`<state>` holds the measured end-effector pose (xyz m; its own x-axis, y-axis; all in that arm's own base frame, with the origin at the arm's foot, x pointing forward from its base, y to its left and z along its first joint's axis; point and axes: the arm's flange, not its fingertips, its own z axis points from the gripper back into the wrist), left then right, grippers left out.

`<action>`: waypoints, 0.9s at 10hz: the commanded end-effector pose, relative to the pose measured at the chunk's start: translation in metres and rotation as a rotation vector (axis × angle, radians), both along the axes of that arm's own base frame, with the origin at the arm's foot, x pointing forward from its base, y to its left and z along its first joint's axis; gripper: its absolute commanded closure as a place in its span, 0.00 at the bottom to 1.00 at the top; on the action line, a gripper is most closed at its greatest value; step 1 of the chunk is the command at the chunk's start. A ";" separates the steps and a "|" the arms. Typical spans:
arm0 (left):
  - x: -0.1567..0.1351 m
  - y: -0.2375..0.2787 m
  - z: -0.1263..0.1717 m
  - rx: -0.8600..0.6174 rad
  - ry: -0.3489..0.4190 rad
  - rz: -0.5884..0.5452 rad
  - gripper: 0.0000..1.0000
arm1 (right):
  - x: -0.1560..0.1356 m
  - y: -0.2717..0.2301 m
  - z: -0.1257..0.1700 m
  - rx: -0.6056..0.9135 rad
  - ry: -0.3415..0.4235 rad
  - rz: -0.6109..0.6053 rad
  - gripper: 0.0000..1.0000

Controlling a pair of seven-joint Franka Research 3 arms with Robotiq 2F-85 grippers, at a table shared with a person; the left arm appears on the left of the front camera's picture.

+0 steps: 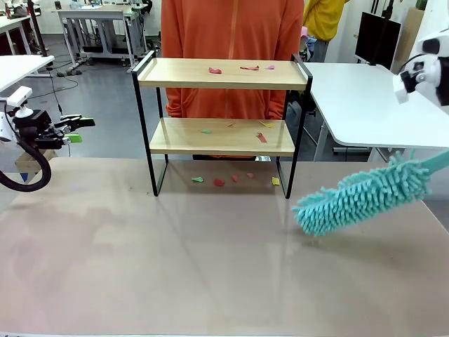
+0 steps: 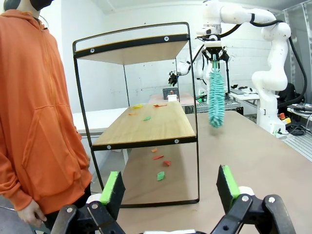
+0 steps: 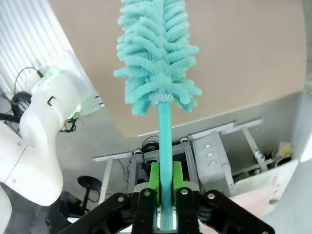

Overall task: Clean the shelf.
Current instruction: Clean the specific section of the Shelf indicated by the human with the Duster.

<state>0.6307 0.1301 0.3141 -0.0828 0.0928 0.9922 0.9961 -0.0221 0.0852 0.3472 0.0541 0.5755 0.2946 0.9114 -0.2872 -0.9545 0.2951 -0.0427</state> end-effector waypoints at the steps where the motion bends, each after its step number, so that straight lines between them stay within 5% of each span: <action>1: 0.000 -0.001 0.002 -0.003 -0.005 -0.003 0.00 | 0.004 0.016 -0.019 0.057 0.088 0.103 0.87; 5: 0.000 -0.001 0.002 -0.003 -0.005 -0.003 0.00 | 0.021 0.038 -0.045 0.176 0.142 0.094 0.87; 9: 0.000 -0.001 0.002 -0.003 -0.005 -0.003 0.00 | 0.011 0.042 -0.049 0.082 0.135 0.105 0.87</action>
<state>0.6307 0.1302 0.3139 -0.0824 0.0929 0.9923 0.9962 -0.0220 0.0848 0.3600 0.1009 0.5248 0.1643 0.9592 -0.2299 -0.9742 0.1943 0.1145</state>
